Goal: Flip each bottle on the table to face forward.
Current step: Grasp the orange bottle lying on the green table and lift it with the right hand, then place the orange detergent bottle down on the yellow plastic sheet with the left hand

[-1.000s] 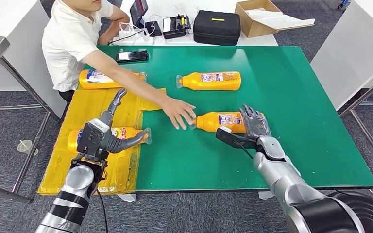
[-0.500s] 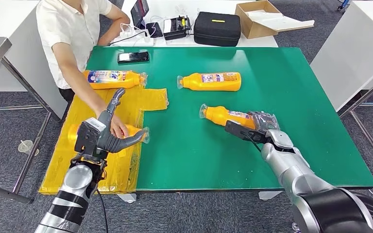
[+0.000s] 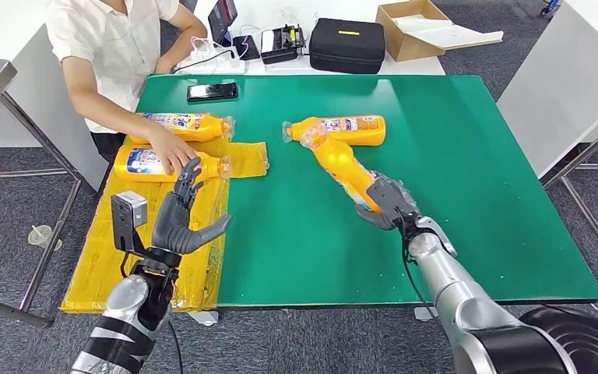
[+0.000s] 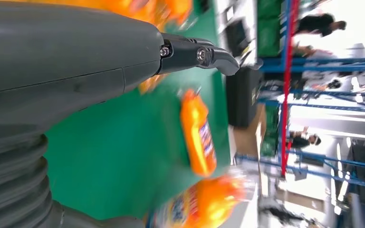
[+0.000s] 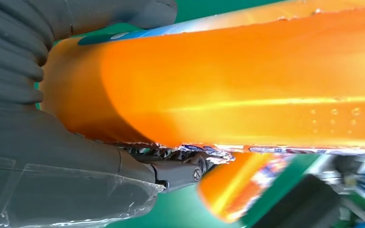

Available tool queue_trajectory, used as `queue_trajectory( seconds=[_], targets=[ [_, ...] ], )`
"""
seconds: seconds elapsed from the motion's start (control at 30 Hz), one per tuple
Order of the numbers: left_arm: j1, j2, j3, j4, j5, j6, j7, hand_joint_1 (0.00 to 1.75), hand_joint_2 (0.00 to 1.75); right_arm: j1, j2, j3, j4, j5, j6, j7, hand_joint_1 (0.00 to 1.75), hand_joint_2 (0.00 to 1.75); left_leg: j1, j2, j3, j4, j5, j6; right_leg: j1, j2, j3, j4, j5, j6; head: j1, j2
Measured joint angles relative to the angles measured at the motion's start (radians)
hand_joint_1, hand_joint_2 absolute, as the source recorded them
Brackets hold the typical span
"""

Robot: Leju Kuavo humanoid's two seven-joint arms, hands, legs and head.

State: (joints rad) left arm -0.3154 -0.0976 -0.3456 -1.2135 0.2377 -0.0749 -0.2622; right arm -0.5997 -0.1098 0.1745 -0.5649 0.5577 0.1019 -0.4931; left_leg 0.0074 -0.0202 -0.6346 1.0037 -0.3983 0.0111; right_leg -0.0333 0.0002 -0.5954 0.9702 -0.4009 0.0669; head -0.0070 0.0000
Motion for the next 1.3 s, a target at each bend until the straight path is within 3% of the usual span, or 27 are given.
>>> queue_trajectory(
  seconds=[0.23, 0.47, 0.7, 0.87, 1.0, 1.3],
  targets=[
    [0.032, -0.019, -0.05, 0.053, 0.053, -0.058, -0.001, 0.0, 1.75, 0.07, 0.053, 0.008, -0.173, -0.151, 0.044, -0.03, 1.73, 1.75, 0.0, 0.0, -0.002, 0.0, 0.0, 0.0, -0.001, 0.0, -0.001, 0.0, 0.0, 0.0, 0.0, 0.0],
    [0.03, -0.041, -0.127, 0.133, 0.111, -0.146, 0.034, 0.0, 1.75, 0.157, 0.122, 0.117, -0.35, -0.217, 0.068, -0.046, 1.71, 1.75, 0.001, 0.0, -0.002, 0.0, 0.0, 0.0, 0.0, 0.0, -0.003, 0.0, 0.0, 0.0, 0.0, 0.0],
    [0.027, -0.044, -0.148, 0.167, 0.129, -0.153, 0.04, 0.0, 1.75, 0.177, 0.132, 0.169, -0.409, -0.239, 0.063, -0.045, 1.67, 1.75, 0.001, 0.0, -0.003, 0.0, 0.0, 0.0, 0.0, 0.0, -0.002, 0.0, 0.0, 0.0, 0.0, 0.0],
    [0.019, -0.044, -0.153, 0.177, 0.14, -0.152, 0.04, 0.0, 1.75, 0.18, 0.136, 0.189, -0.418, -0.24, 0.063, -0.045, 1.75, 1.75, 0.001, 0.0, -0.003, 0.0, 0.0, 0.0, 0.0, 0.0, -0.003, 0.0, 0.0, 0.0, 0.0, 0.0],
    [-0.007, -0.049, -0.156, 0.179, 0.13, -0.102, 0.016, 0.0, 1.75, 0.18, 0.151, 0.232, -0.415, -0.234, 0.068, -0.04, 1.75, 1.75, 0.001, 0.0, -0.003, 0.0, 0.0, 0.0, 0.0, 0.0, -0.003, 0.0, 0.0, 0.0, 0.0, 0.0],
    [-0.034, -0.077, -0.145, 0.12, 0.006, 0.144, -0.099, 0.0, 1.75, 0.199, 0.169, 0.361, -0.388, -0.199, 0.019, -0.049, 1.75, 1.75, 0.002, 0.0, -0.004, 0.0, 0.0, 0.0, 0.0, 0.0, -0.003, 0.0, 0.0, 0.0, 0.0, 0.0]
  ],
)
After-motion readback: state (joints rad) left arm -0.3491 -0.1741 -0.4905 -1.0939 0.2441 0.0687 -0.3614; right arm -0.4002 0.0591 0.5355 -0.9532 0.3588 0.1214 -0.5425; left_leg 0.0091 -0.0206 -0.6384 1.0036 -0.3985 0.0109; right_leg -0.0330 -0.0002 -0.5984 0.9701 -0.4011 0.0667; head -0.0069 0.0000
